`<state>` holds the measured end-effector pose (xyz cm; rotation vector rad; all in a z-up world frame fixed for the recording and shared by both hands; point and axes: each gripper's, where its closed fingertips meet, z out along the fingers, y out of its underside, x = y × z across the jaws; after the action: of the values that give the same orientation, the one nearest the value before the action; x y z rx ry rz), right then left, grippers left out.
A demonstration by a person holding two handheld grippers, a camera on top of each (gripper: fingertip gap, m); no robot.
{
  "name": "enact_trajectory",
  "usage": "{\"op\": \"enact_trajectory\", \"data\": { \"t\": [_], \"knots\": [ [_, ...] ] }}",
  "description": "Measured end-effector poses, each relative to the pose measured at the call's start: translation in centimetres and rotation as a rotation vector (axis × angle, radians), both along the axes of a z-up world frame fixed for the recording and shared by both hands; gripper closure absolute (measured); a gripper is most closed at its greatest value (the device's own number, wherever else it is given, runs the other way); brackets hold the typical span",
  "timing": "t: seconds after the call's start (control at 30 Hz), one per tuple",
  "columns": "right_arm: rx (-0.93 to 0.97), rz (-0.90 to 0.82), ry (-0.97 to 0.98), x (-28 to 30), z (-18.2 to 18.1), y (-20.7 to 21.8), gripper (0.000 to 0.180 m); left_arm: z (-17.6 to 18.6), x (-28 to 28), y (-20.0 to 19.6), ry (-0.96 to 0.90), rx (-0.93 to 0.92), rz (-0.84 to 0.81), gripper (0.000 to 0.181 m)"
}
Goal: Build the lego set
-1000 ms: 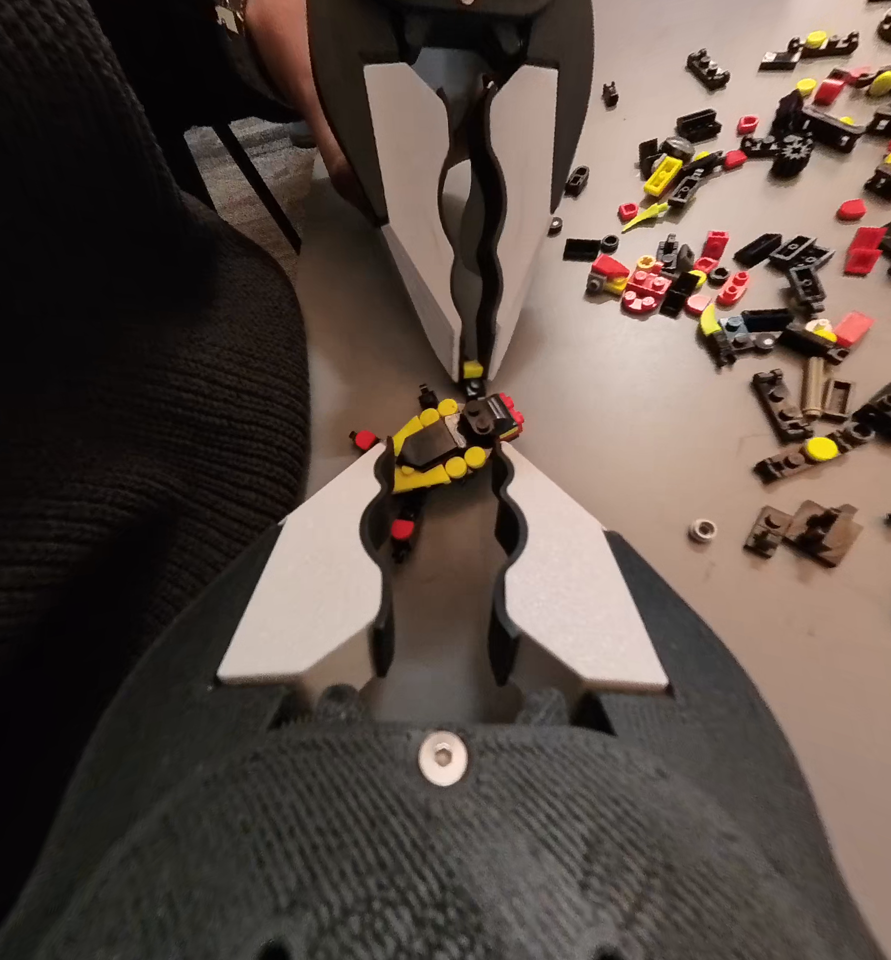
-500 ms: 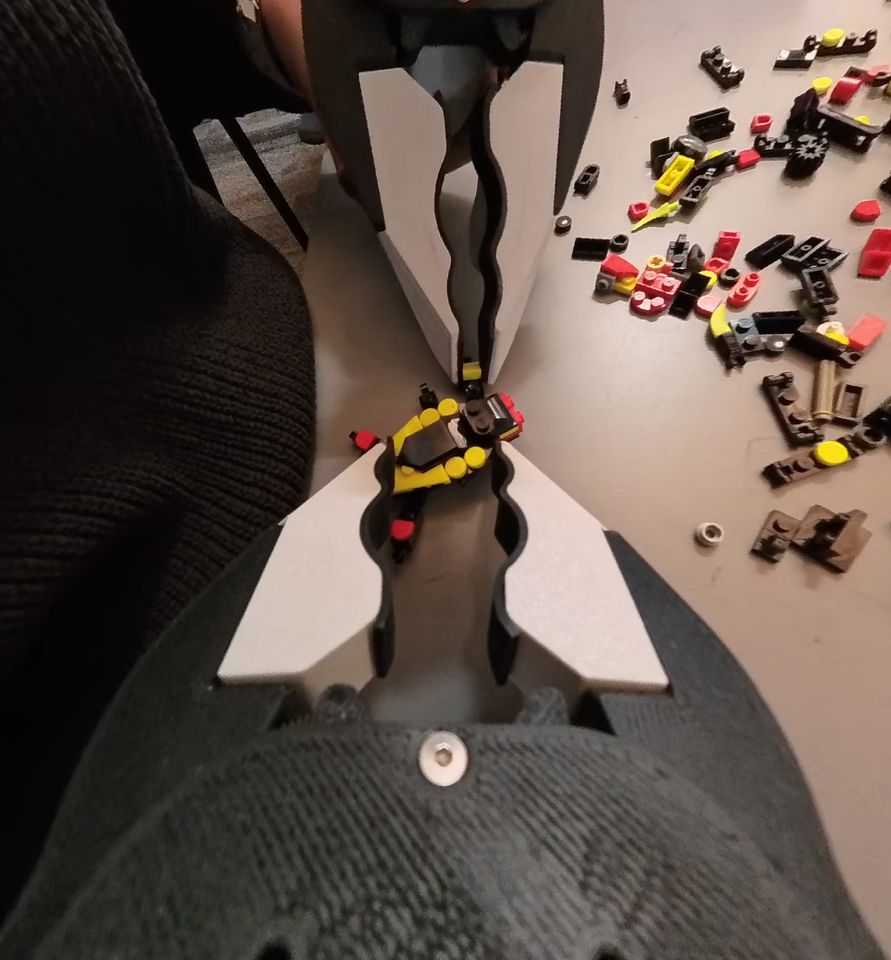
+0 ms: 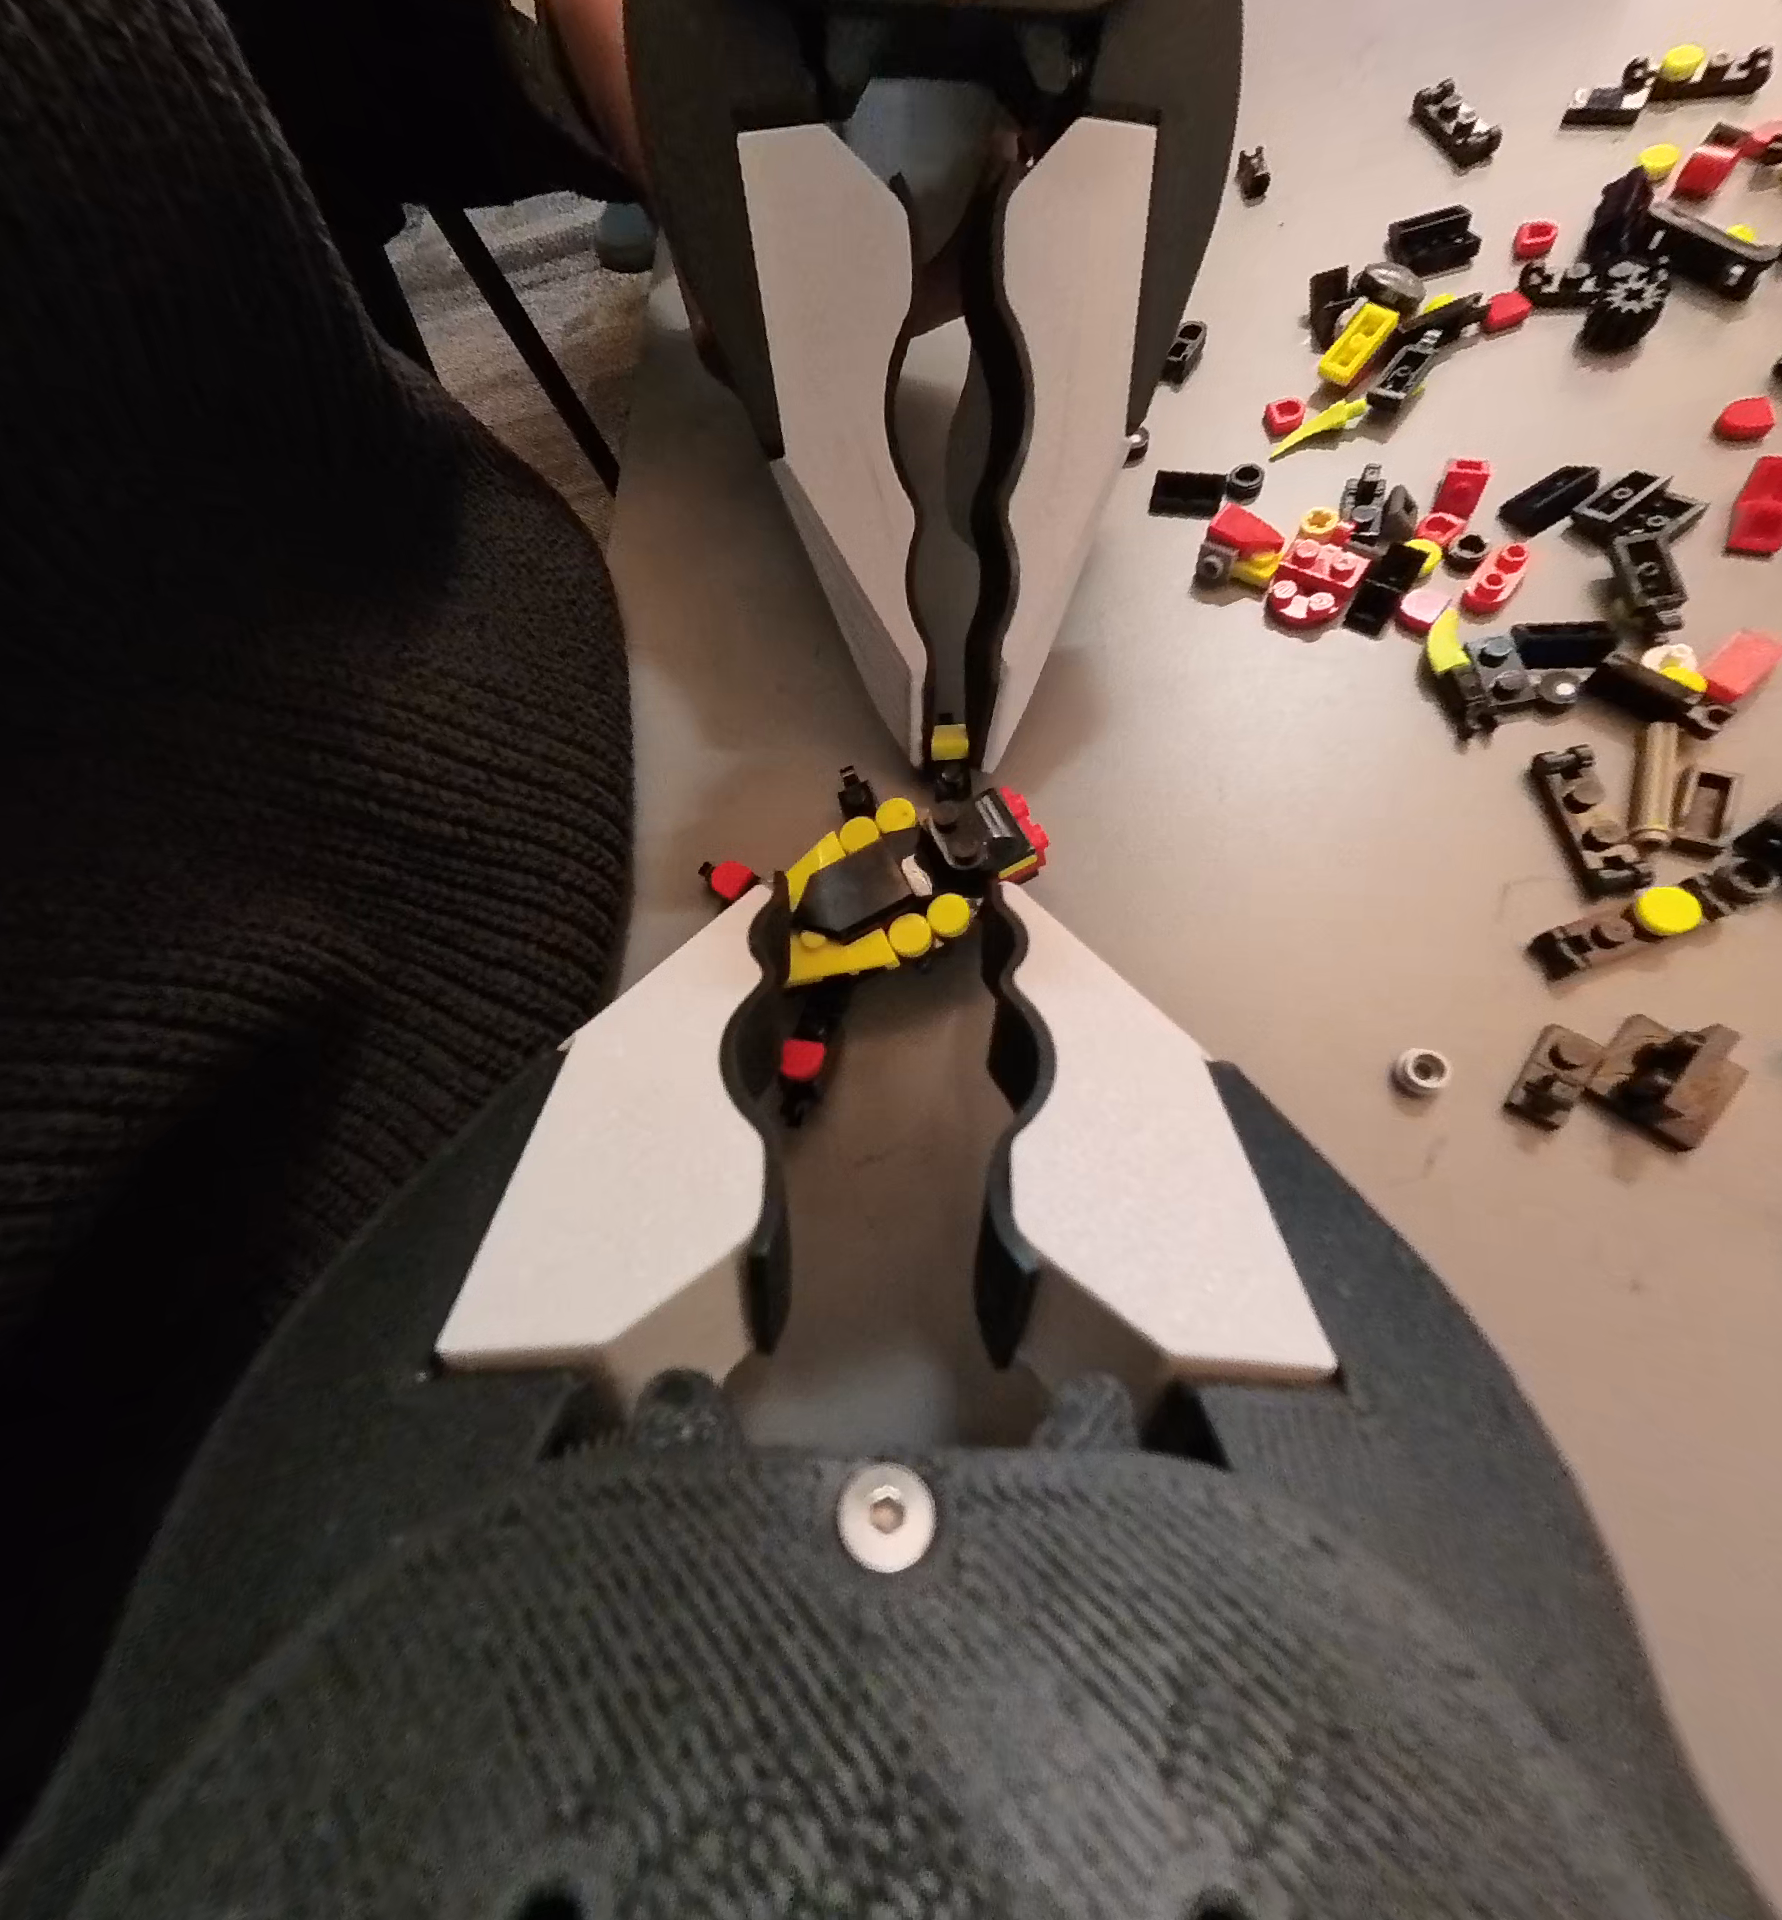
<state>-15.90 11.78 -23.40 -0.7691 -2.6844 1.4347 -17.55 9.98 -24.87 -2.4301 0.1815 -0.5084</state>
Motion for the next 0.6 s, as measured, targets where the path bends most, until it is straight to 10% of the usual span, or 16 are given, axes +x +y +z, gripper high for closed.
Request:
{"op": "enact_trajectory", "data": {
  "t": [0.03, 0.6],
  "knots": [
    [-0.002, -0.001, -0.002, 0.00, 0.00, 0.00, 0.143, 0.00, 0.01, 0.00, -0.002, 0.000, -0.001, 0.176],
    [-0.017, -0.018, -0.025, -0.13, 0.01, -0.05, 0.144, 0.31, 0.39, 0.06, -0.067, -0.014, 0.007, 0.154]
  ]
}}
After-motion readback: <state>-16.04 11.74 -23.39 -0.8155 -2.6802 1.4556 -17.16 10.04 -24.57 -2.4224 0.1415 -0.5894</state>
